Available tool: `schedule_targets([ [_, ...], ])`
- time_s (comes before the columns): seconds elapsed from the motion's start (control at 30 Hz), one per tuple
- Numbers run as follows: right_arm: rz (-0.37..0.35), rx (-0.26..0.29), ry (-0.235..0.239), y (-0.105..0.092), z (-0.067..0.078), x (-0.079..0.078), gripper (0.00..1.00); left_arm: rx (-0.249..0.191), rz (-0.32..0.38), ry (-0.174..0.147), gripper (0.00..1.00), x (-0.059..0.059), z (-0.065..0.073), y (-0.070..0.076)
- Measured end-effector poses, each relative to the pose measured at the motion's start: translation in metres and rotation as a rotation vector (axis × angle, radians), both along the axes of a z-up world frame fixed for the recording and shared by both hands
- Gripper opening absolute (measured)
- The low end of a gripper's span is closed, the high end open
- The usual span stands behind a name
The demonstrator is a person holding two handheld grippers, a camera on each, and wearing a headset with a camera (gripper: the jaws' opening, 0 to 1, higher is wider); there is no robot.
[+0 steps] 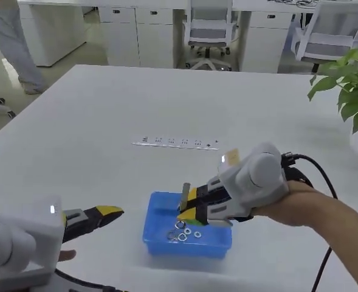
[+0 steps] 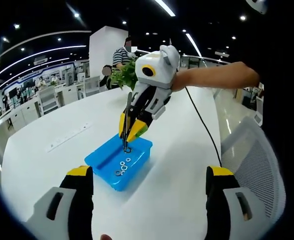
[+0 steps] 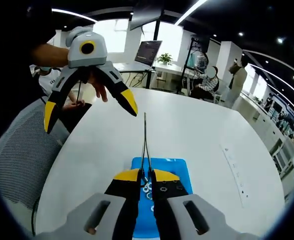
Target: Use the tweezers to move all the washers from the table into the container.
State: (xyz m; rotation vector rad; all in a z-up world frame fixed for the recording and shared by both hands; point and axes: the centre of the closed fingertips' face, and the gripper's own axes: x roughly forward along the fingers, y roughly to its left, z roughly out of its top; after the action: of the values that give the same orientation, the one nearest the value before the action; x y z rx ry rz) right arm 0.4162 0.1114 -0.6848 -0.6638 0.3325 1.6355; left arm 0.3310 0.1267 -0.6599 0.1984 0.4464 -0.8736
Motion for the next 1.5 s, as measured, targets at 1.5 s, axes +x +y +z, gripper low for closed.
schedule_targets([
  [1.5,-0.002,-0.045,0.021,0.000,-0.072,0.028,0.10,-0.007,-0.019,-0.032,0.82,0.042,-0.002,-0.008],
])
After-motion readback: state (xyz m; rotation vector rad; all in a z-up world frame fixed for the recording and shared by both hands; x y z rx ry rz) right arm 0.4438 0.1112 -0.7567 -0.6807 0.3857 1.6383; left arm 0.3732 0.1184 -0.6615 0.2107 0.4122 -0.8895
